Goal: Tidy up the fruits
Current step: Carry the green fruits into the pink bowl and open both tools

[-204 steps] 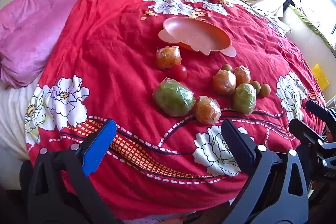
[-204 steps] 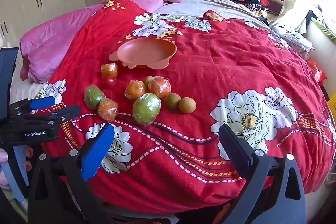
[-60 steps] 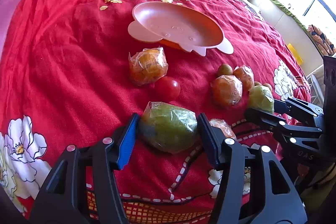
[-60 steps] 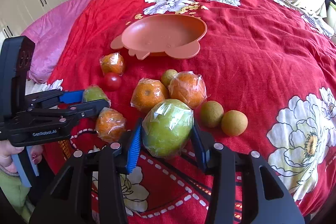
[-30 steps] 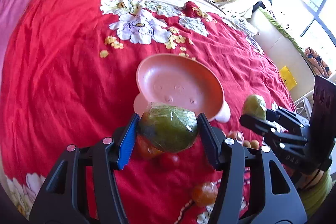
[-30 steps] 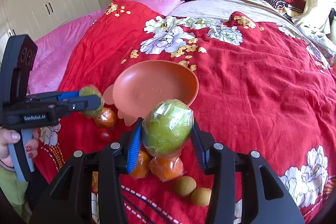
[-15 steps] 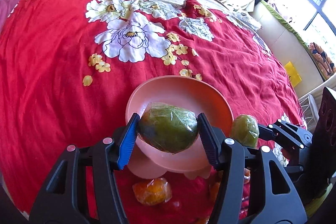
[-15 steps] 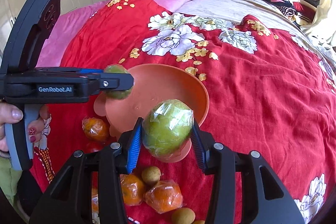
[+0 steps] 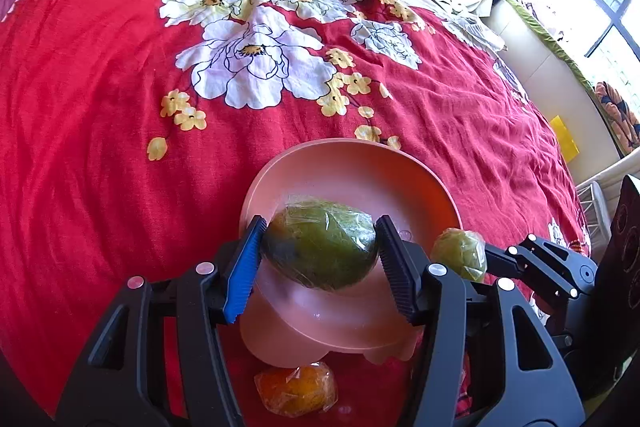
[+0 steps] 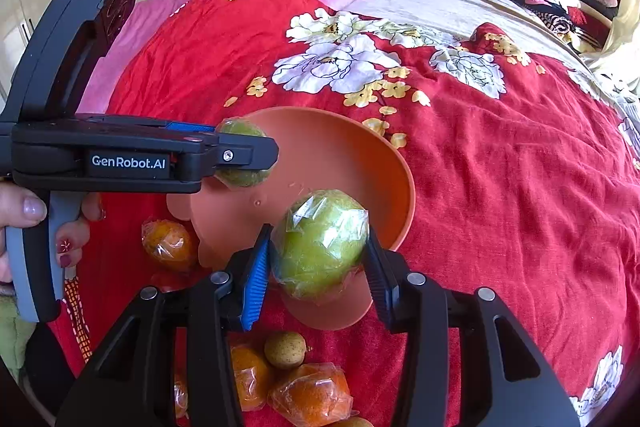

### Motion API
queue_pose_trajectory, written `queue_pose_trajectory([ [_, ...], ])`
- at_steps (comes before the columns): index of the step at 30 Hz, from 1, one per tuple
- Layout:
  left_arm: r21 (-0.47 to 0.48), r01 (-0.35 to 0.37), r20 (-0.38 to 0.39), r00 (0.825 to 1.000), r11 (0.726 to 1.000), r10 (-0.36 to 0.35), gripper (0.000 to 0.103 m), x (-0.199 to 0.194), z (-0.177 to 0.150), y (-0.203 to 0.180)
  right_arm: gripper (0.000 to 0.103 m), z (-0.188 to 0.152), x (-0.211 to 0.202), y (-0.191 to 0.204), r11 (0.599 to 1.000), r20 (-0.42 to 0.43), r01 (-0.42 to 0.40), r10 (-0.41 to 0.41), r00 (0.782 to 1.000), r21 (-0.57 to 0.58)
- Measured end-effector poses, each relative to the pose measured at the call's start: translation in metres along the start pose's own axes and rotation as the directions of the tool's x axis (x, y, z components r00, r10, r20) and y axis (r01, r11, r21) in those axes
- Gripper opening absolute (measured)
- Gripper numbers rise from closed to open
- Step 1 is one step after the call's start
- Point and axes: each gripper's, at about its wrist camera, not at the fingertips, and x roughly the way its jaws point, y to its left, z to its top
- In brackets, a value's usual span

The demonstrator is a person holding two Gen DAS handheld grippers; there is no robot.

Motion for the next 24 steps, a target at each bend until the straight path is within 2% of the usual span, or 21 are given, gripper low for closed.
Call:
queue_pose_trajectory([
  [24,0.0,-0.004,-0.01,1.0,1.0,0.004,0.049,0.0076,0.0006,-0.0019,0.044,-0.0026,0.0044,0.0021,1.0,-0.014,-0.016,0.016,1.0,0.009],
])
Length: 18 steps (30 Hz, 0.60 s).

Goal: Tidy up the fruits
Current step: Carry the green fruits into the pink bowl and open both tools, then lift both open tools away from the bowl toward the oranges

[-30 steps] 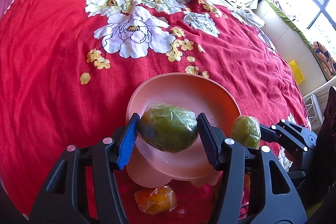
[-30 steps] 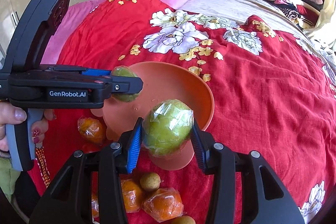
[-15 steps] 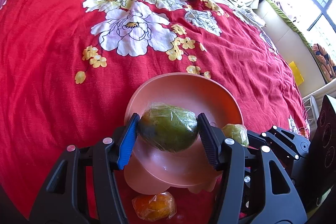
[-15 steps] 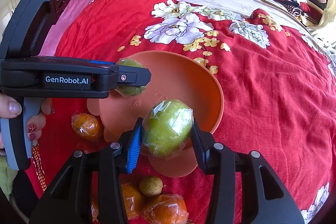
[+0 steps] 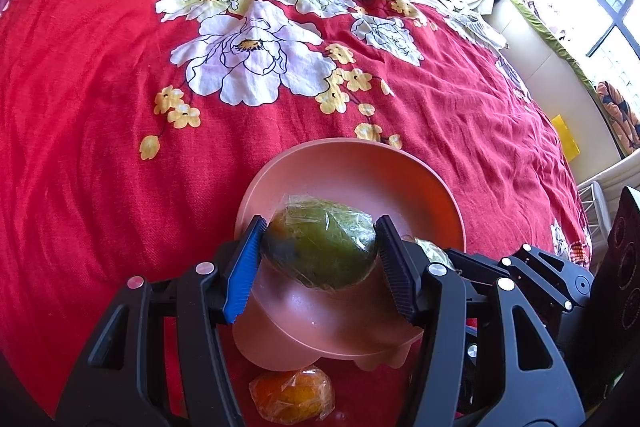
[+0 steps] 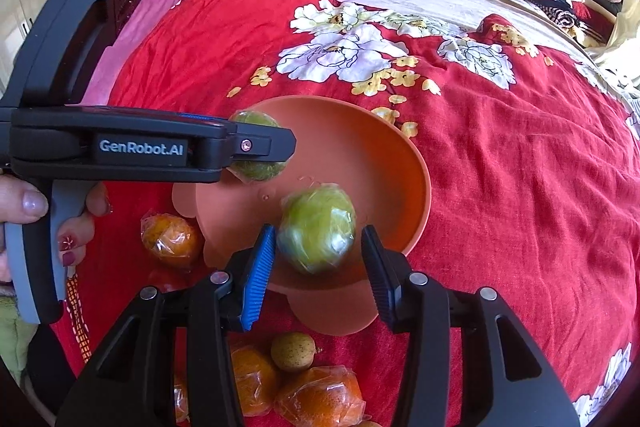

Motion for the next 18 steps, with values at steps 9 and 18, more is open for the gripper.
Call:
queue_pose_trajectory([
  [9,0.0,0.001,-0.001,1.0,1.0,-0.001,0.049,0.0,0.0,-0.003,0.045,-0.004,-0.011,0.0,1.0,0.009,-0.006,0.006,1.0,0.014],
  [18,-0.009,0.002,0.015,1.0,1.0,-0.002,0.049,-0.008,0.002,-0.001,0.049,-0.004,-0.02,0.0,1.0,0.02,-0.008,0.008,1.0,0.021],
])
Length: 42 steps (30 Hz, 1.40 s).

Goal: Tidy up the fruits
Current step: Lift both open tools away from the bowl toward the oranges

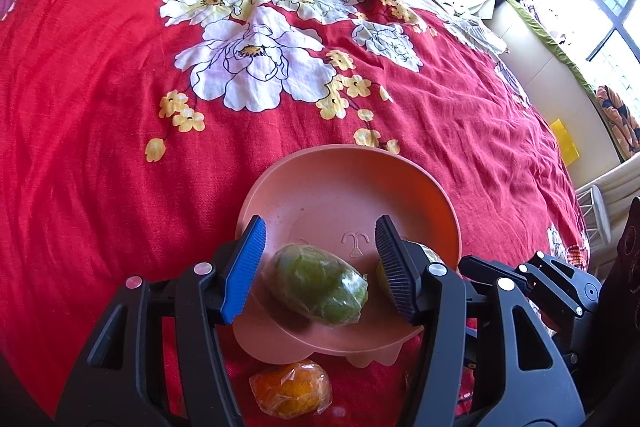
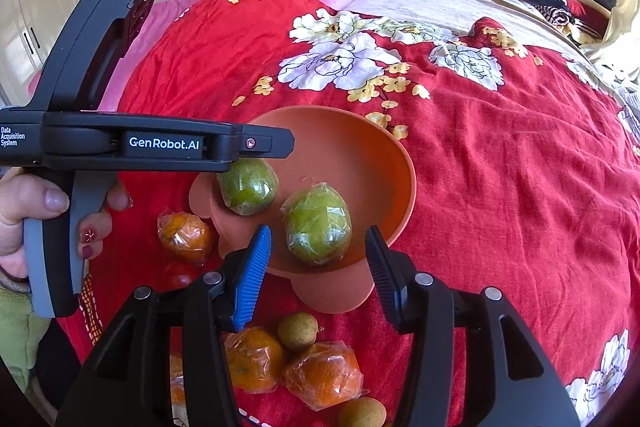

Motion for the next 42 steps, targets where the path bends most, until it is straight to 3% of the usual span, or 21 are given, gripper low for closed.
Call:
queue_pose_trajectory([
  [16,-0.016,-0.023,0.045,0.999,1.0,0.024,0.072,-0.028,-0.006,0.003,0.061,-0.001,-0.019,-0.004,1.0,0.031,0.014,-0.014,0.999,0.025],
  [28,-0.013,-0.049,0.098,0.994,0.999,0.05,0.092,-0.054,-0.014,0.0,0.08,0.0,-0.043,-0.013,0.997,0.079,0.039,-0.044,0.996,0.06],
  [36,-0.022,-0.068,0.125,0.99,0.997,0.07,0.093,-0.07,-0.022,-0.001,0.09,-0.001,-0.059,-0.019,0.995,0.112,0.055,-0.064,0.992,0.079],
  [42,-0.031,-0.073,0.137,0.988,0.997,0.077,0.093,-0.077,-0.028,-0.001,0.091,-0.002,-0.067,-0.018,0.995,0.125,0.059,-0.068,0.99,0.079],
])
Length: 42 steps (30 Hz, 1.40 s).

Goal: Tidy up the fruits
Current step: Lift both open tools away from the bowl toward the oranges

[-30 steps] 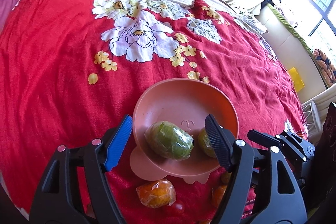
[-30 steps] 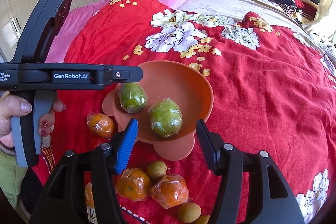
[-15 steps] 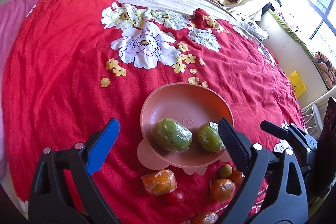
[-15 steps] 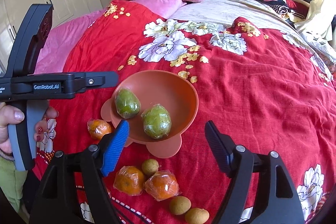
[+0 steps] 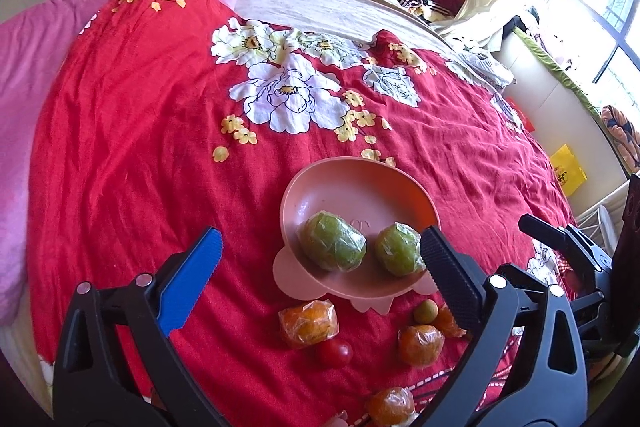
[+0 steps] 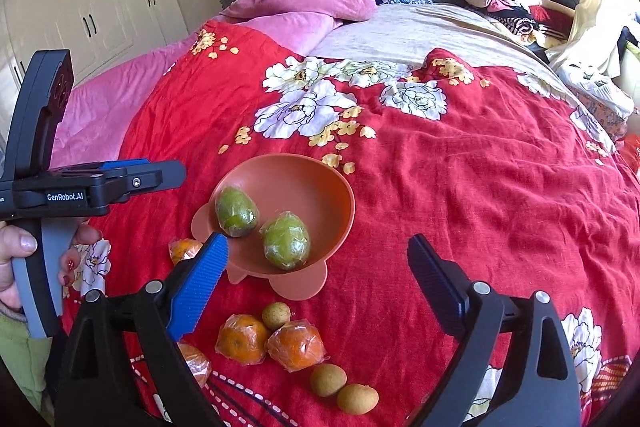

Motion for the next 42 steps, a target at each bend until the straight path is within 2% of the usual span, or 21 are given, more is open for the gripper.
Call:
queue_pose_trajectory([
  [25,-0.013,-0.029,-0.008,1.0,1.0,0.029,0.093,-0.025,-0.033,0.008,0.092,-0.015,-0.026,0.006,0.999,0.006,0.008,-0.008,1.0,-0.031],
  [42,-0.016,-0.04,-0.049,0.998,0.999,0.039,0.093,-0.028,-0.061,0.01,0.092,-0.043,-0.03,0.014,0.996,-0.054,0.005,-0.009,0.998,-0.087],
])
